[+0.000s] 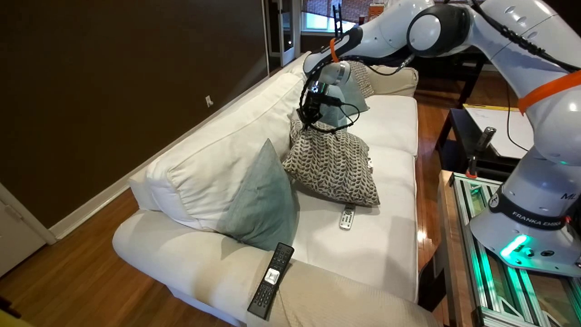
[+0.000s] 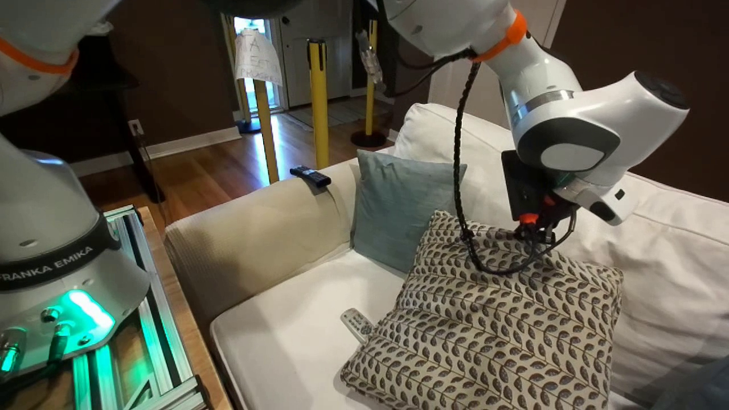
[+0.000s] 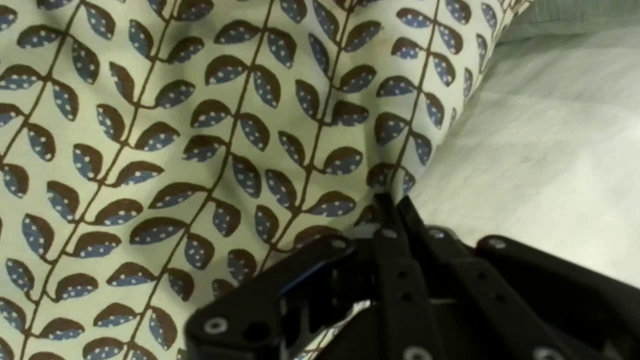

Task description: Move the brown pillow to the right then move the grey pillow to the left.

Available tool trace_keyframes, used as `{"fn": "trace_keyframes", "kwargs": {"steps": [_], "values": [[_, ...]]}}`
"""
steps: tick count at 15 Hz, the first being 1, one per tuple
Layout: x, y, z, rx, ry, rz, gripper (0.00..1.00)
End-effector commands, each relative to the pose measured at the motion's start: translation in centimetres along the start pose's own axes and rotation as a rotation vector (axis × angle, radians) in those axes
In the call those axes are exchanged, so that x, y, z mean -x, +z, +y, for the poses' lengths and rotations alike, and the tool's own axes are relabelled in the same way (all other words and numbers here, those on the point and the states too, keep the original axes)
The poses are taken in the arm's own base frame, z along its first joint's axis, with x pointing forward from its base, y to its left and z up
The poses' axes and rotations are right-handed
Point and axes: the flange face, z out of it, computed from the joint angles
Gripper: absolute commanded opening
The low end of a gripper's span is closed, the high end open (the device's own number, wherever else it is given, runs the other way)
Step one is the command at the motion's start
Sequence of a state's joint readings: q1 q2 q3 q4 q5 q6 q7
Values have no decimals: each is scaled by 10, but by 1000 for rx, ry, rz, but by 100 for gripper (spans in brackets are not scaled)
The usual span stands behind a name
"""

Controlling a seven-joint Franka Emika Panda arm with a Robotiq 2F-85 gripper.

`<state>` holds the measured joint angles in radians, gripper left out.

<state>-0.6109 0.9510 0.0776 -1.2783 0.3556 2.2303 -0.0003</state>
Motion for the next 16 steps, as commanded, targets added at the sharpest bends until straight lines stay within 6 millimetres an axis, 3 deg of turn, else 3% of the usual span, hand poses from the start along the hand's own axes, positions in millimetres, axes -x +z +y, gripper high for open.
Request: {"fn": "trace_keyframes", "kwargs": {"steps": [1,9,16], "values": [[25,-44,-17,-108,-9,75,1],[64,-88,-34,-151,-180,305,1],[78,-97,-44,-185,-285,514,1]]}}
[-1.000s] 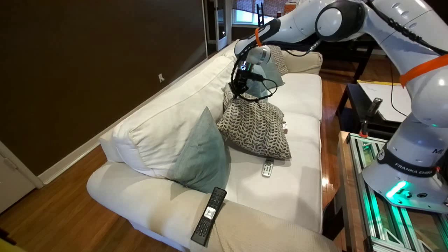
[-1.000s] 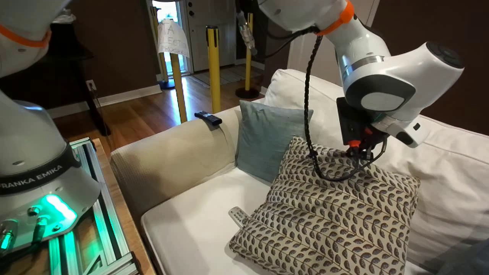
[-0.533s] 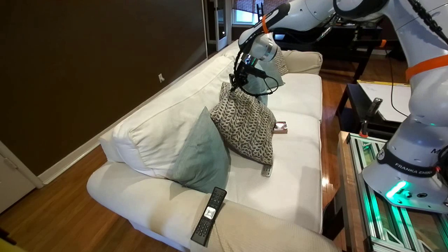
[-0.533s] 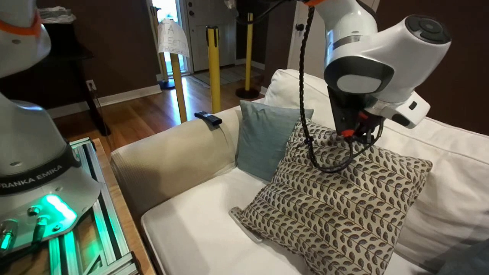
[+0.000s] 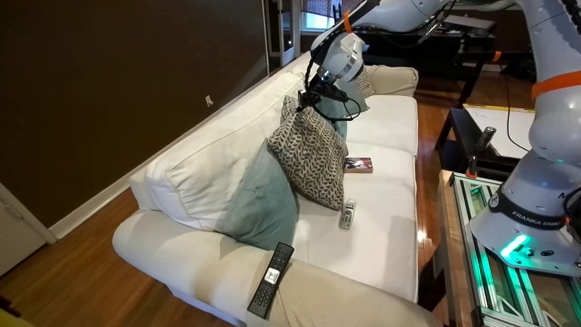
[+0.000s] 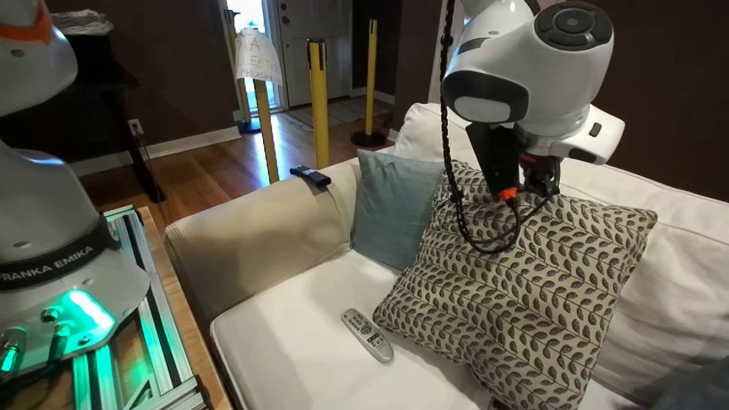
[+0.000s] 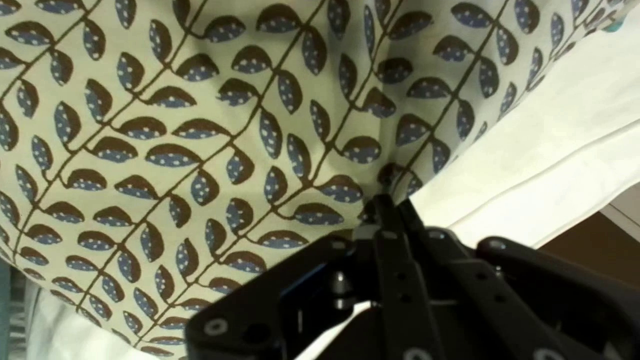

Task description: Move the brown pillow to the right then move the grey pillow to the left.

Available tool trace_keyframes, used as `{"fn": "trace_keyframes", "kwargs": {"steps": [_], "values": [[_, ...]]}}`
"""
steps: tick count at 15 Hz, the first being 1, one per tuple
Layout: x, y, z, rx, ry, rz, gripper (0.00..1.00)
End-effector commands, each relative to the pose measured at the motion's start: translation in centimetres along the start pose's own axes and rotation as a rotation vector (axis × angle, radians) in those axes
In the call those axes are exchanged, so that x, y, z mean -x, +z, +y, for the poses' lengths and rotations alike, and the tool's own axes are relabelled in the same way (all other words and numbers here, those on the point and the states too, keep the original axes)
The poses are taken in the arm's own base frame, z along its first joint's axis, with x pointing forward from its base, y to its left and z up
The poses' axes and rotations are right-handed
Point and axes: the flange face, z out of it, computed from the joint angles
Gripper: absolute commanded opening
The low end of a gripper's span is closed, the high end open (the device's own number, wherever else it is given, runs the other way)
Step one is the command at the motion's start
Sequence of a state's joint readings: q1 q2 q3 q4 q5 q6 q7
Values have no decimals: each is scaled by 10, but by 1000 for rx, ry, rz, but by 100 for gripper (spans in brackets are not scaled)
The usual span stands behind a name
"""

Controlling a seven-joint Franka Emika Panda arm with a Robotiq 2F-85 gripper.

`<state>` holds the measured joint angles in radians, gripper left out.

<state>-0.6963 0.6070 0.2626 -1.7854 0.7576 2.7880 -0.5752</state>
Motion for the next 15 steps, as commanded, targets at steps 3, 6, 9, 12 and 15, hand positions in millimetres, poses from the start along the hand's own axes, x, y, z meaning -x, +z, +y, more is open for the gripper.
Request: {"fn": "trace_keyframes", "kwargs": {"steps": [3,6,9,12,15], "values": [[-13,-33,-22,-63,-55,199,1],[-17,-39,-21,-90,-62,259,1],[-13,-40,-18,-113,-72,249,28],[-17,-47,-20,-112,-72,260,42],[-24,-61,-32,-124,-88,279,64]]}}
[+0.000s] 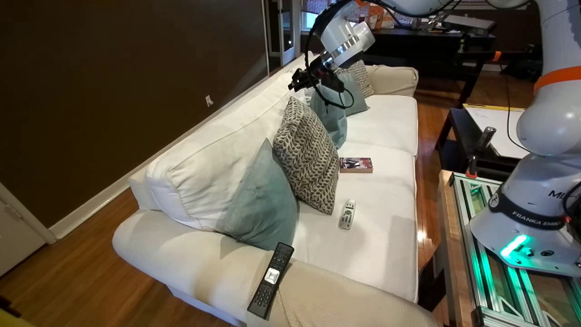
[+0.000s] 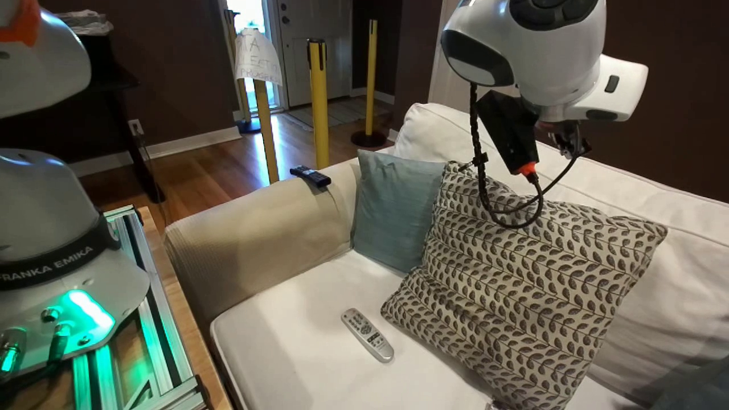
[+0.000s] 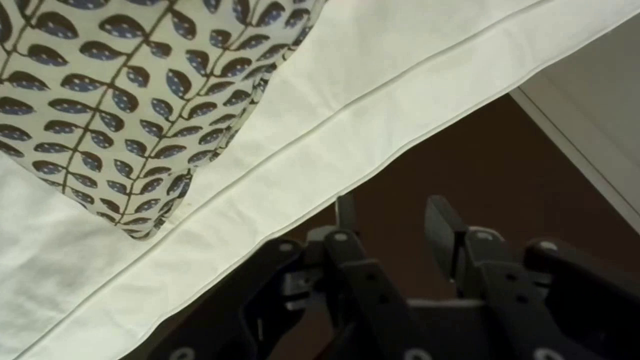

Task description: Move the brown pillow to the right then move the grey pillow to the left.

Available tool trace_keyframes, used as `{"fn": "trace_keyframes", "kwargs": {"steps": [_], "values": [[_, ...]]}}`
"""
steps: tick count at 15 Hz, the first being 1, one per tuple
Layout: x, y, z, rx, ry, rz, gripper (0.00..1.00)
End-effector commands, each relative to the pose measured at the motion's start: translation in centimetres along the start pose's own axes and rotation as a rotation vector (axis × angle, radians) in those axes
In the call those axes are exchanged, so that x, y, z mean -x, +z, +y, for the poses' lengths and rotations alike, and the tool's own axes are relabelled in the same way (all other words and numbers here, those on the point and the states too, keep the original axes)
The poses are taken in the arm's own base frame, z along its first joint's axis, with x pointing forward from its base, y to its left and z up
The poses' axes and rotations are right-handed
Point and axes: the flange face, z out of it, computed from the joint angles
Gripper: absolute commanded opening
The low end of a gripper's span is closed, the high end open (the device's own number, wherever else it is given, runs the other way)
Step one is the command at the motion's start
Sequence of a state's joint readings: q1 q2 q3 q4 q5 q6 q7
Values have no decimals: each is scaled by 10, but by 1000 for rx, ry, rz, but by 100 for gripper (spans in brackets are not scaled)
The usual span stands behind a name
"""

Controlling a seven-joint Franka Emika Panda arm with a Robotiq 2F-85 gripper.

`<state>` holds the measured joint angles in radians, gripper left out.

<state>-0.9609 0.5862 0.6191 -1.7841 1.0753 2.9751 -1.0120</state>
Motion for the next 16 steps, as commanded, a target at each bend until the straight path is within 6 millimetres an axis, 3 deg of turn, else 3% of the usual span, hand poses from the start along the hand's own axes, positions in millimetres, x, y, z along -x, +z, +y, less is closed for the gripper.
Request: {"fn": "trace_keyframes", "kwargs": {"steps": [1,5,8,12,16], "values": [[-7,-17,-13,-17,-13,16,73],[2,-40,-21,-16,-25,-104,99],[7,-59,-26,-25,-68,-279,100],[-9,-93,-36,57,-147,-440,100],[-13,-104,-55,214,-252,-569,100]]}}
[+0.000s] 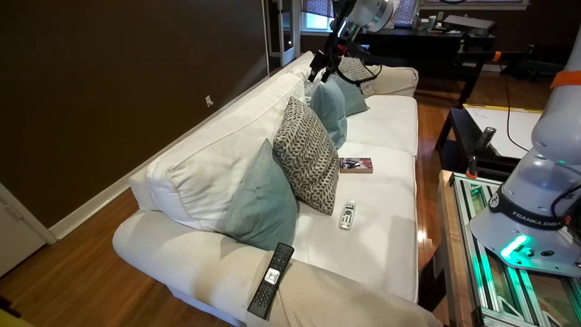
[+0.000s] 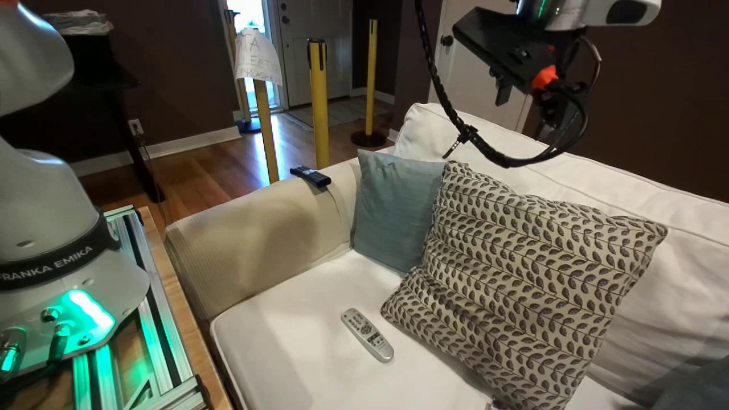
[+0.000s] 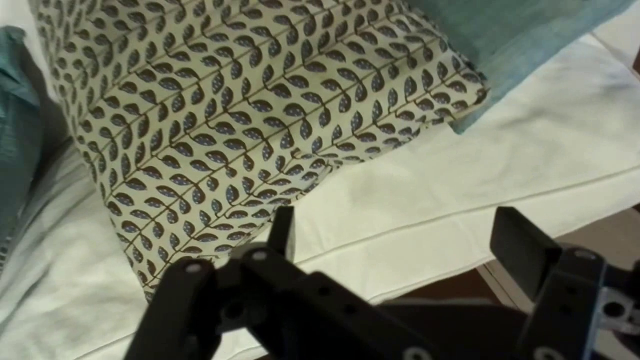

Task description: Move the brown pillow to the right then move the grey pillow to the left.

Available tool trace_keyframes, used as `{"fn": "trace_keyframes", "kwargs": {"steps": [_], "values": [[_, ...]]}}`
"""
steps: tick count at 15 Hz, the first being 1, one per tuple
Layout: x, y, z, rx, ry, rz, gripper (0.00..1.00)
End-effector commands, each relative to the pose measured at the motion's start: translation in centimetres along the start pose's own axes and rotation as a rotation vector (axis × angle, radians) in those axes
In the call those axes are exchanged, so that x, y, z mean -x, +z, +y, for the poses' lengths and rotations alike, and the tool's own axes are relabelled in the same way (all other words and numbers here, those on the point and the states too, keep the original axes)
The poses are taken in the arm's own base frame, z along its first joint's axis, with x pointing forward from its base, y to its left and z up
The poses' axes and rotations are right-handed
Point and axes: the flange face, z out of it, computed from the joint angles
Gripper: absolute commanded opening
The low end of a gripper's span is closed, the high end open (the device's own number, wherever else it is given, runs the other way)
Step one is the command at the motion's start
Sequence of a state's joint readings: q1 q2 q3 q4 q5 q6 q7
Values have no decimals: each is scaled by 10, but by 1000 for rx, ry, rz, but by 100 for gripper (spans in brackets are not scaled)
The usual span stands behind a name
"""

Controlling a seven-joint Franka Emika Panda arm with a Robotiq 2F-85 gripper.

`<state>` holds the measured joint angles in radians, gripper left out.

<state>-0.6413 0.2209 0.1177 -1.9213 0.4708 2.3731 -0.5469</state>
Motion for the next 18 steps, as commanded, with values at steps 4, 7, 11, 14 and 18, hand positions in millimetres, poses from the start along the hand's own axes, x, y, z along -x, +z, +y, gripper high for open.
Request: {"fn": "trace_keyframes", "kwargs": {"steps": [4,7,11,14,18], "values": [[11,2,-32,246,-113,-259,100],[14,12,-45,313,-204,-342,100],[12,21,-64,334,-292,-321,100],[9,21,-78,326,-302,-252,100],[9,21,-92,327,-322,-178,100]]}}
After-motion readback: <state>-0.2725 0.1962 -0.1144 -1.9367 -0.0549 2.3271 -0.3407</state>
